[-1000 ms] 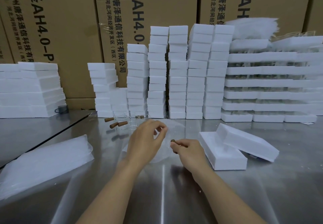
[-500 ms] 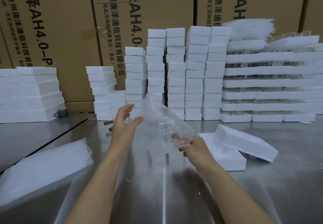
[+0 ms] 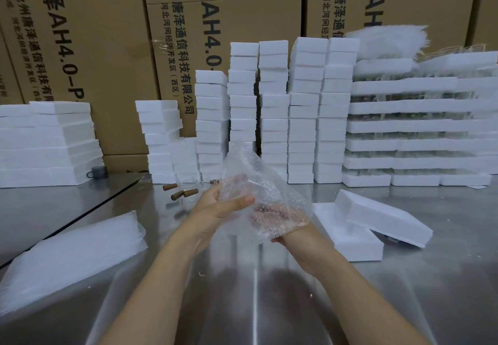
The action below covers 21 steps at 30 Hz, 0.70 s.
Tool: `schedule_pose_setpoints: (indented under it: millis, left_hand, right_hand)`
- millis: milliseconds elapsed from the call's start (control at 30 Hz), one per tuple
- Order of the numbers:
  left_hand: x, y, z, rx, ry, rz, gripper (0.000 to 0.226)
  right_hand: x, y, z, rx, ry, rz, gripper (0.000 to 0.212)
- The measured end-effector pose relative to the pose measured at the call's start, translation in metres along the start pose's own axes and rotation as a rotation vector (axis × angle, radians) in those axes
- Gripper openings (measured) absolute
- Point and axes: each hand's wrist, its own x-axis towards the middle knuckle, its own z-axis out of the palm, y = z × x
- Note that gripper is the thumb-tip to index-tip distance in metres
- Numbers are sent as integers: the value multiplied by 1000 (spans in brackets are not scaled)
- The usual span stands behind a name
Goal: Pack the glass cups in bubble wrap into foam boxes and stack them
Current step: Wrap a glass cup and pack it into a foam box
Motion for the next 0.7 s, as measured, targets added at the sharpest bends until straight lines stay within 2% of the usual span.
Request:
schedule_pose_setpoints:
  millis: [67, 167, 200, 267, 367, 500, 600, 700]
  left_hand:
    - [2, -5, 4, -26, -22, -5, 78]
    - [2, -10, 9, 8, -106, -4, 59]
    - [2, -11, 10, 32, -125, -11, 59]
    - [3, -10, 7, 17, -148, -38, 74]
    - [3, -3, 0, -149, -76, -114, 90]
    - [2, 0, -3, -223, -74, -126, 66]
    - [-1, -1, 3, -168, -136, -89, 64]
    - [1, -2, 9, -223, -156, -83, 65]
  right_hand:
    - [-3, -3, 3, 30, -5, 44, 30]
    - [-10, -11, 3, 23, -77, -19, 33]
    - [-12, -12, 2, 7, -87, -30, 33]
    - [-11, -9, 1, 21, -67, -15, 33]
    - [-10, -6, 2, 91, -23, 53, 24]
    - [-13, -2, -1, 86, -40, 26, 16]
    - [-9, 6, 1, 108, -49, 29, 26]
    - [-6, 12, 4, 228, -64, 84, 19]
